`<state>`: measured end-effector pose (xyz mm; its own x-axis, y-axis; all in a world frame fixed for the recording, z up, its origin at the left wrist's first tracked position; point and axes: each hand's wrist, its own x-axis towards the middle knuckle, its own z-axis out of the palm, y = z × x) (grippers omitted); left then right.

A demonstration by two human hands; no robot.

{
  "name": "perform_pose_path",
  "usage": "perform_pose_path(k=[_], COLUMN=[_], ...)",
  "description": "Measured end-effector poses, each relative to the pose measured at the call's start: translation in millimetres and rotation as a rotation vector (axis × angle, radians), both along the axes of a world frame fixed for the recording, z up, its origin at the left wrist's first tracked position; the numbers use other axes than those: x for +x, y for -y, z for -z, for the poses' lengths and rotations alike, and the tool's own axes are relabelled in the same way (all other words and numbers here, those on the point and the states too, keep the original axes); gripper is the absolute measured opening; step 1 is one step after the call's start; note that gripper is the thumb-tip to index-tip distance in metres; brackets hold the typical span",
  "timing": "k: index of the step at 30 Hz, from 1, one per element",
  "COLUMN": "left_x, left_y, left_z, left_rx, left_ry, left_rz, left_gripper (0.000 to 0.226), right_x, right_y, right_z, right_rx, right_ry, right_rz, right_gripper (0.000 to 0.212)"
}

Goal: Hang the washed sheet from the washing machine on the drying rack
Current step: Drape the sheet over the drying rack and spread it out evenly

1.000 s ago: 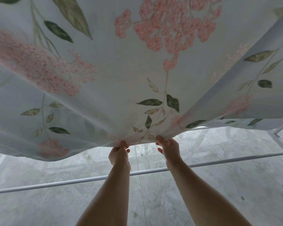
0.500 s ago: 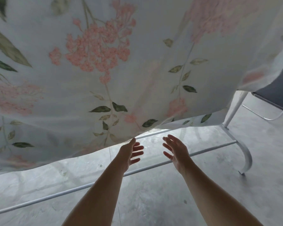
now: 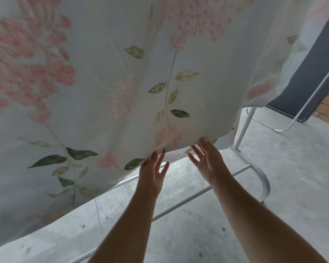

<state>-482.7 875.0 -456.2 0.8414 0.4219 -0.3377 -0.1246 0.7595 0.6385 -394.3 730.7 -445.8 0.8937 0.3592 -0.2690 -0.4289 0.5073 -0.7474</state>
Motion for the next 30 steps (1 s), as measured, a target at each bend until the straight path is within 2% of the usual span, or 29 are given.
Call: perform_pose_path(k=[2, 6, 11, 13, 15, 18, 20, 22, 25, 27, 30], left_x=[12, 28, 61, 75, 85, 100, 108, 113, 113, 111, 110], left_y=[-3, -10, -25, -28, -30, -26, -19, -8, 8, 24, 64], left_z=[7, 23, 18, 21, 24, 29, 35, 42, 42, 33, 9], left_rx=[0.016, 0.087, 0.137, 0.166, 0.202, 0.249, 0.263, 0.273, 0.199, 0.085, 0.023], left_ry=[-0.034, -0.216, -0.292, -0.289, -0.288, -0.300, -0.321, -0.344, -0.340, -0.237, -0.125], left_rz=[0.005, -0.028, -0.087, -0.111, -0.146, -0.214, -0.258, -0.311, -0.369, -0.364, -0.260], left_gripper=[0.022, 0.007, 0.007, 0.004, 0.003, 0.009, 0.004, 0.009, 0.008, 0.013, 0.024], right_x=[16, 34, 67, 81, 89, 98, 105, 115, 127, 132, 129], right_y=[-3, -3, 14, 26, 34, 39, 45, 53, 61, 68, 84], right_z=[-7, -13, -40, -35, -23, -5, 6, 17, 25, 24, 13], right_rx=[0.037, -0.027, 0.060, 0.024, -0.050, -0.136, -0.163, -0.179, -0.191, -0.175, -0.133], right_ry=[-0.012, -0.065, -0.048, -0.026, 0.007, 0.059, 0.096, 0.112, 0.094, 0.063, 0.019], right_rz=[0.028, 0.082, 0.204, 0.220, 0.191, 0.147, 0.115, 0.065, 0.001, -0.075, -0.322], right_gripper=[0.027, 0.031, 0.019, 0.020, 0.023, 0.016, 0.012, 0.012, 0.012, 0.012, 0.029])
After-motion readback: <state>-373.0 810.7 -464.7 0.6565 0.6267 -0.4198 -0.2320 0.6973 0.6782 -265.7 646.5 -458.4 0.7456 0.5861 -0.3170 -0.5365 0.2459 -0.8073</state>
